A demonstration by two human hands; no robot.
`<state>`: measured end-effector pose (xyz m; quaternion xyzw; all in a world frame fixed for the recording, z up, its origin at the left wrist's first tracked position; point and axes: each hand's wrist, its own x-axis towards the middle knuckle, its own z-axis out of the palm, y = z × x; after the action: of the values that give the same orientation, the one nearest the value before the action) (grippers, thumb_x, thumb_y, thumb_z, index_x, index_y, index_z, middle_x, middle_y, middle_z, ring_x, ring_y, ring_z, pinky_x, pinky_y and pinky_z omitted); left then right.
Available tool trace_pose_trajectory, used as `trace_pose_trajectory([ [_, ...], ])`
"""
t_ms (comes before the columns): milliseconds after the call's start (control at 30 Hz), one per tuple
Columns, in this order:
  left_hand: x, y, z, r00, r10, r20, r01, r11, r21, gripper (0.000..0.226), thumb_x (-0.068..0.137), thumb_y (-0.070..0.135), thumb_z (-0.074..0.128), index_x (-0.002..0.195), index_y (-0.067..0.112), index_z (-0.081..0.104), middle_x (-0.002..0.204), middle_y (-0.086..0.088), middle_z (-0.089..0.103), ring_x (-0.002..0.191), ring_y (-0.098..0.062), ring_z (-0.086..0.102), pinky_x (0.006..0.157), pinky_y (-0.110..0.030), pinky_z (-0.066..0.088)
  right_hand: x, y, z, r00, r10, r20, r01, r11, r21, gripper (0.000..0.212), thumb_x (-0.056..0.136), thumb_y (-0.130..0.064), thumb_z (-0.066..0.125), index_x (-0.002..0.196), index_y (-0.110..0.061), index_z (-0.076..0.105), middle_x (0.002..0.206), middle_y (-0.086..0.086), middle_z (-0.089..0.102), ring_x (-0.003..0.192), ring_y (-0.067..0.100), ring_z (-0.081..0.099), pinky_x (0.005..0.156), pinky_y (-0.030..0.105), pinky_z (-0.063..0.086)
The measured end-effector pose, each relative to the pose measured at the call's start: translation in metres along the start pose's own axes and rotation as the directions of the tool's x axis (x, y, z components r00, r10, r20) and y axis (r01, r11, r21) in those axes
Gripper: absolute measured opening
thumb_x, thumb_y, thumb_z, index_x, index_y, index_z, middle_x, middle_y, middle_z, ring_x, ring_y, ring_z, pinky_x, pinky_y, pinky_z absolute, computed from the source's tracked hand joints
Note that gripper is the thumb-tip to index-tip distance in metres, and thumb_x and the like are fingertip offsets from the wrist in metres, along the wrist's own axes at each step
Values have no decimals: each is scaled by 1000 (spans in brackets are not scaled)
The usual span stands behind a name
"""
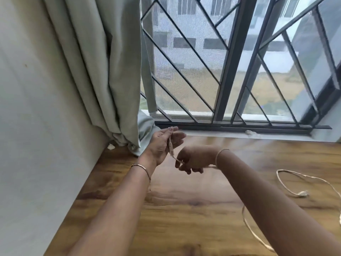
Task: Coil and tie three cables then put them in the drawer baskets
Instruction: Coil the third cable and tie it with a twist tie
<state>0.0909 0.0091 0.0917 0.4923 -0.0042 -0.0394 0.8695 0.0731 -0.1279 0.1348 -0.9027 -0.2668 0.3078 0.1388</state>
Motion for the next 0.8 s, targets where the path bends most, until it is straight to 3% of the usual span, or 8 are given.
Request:
trace_pose_trajectory([
  [133, 2, -3, -9, 999, -43, -5, 43, 995, 85, 23, 100, 15, 44, 108, 1, 60, 60, -1, 65, 99, -27, 69, 95, -45, 47, 6, 0, -7, 999, 26, -32, -31, 989, -148, 27, 96, -10, 43, 115, -6, 62, 66, -1, 55, 48, 11, 48, 36, 11, 38],
  [200, 3, -3, -9, 998, -54, 17, 52, 991, 120, 25, 100, 16, 44, 107, 2, 62, 72, -3, 71, 103, -27, 66, 97, -44, 46, 9, -1, -12, 998, 3, -58, -15, 977, -213, 28, 95, -8, 43, 113, -7, 65, 64, -3, 54, 47, 9, 47, 35, 8, 35],
  [267, 3, -5, -8, 998, -57, 40, 48, 979, 199, 27, 101, 18, 42, 106, 4, 64, 91, -5, 73, 97, -20, 67, 94, -39, 46, 8, -1, -20, 990, -50, -131, 15, 967, -256, 22, 93, -9, 50, 105, -8, 69, 64, -11, 52, 52, 7, 49, 44, 8, 39],
  [367, 1, -11, -9, 996, -82, 32, 70, 959, 274, 23, 99, 19, 47, 95, 6, 65, 81, -5, 71, 73, -12, 66, 83, -33, 44, 5, 1, -35, 925, -129, -358, -26, 917, -397, 12, 86, -32, 64, 87, -24, 73, 71, -10, 61, 71, 15, 60, 64, 26, 50],
  [433, -1, -13, -9, 992, -119, 45, 99, 944, 313, 23, 98, 24, 49, 103, 5, 61, 92, -14, 65, 82, -18, 63, 89, -32, 45, 10, 6, -43, 875, -200, -441, -10, 903, -430, 12, 84, -38, 66, 90, -28, 71, 88, -6, 68, 83, 18, 62, 71, 31, 52],
  [567, -7, -9, -1, 968, -217, 128, 175, 946, 274, 37, 104, 28, 30, 114, 11, 61, 109, -9, 71, 108, -25, 65, 100, -39, 44, 18, 22, -55, 845, -312, -434, 177, 929, -325, 14, 87, -22, 66, 98, -16, 71, 93, -5, 65, 89, 15, 61, 81, 30, 51],
  [700, -10, -5, 8, 957, -236, 167, 209, 964, 162, 44, 105, 32, 26, 120, 6, 59, 116, -18, 67, 111, -34, 63, 102, -46, 45, 22, 39, -56, 820, -243, -519, 286, 958, 3, 3, 86, -14, 68, 88, -14, 69, 82, -10, 62, 83, 13, 61, 79, 26, 53],
  [800, -14, -6, 12, 956, -236, 176, 223, 970, 92, 43, 104, 31, 26, 118, 7, 60, 115, -19, 67, 109, -34, 64, 98, -45, 49, 27, 45, -56, 784, -256, -565, 342, 939, 48, 4, 83, -8, 69, 87, -9, 69, 81, -8, 62, 81, 11, 61, 81, 24, 53],
])
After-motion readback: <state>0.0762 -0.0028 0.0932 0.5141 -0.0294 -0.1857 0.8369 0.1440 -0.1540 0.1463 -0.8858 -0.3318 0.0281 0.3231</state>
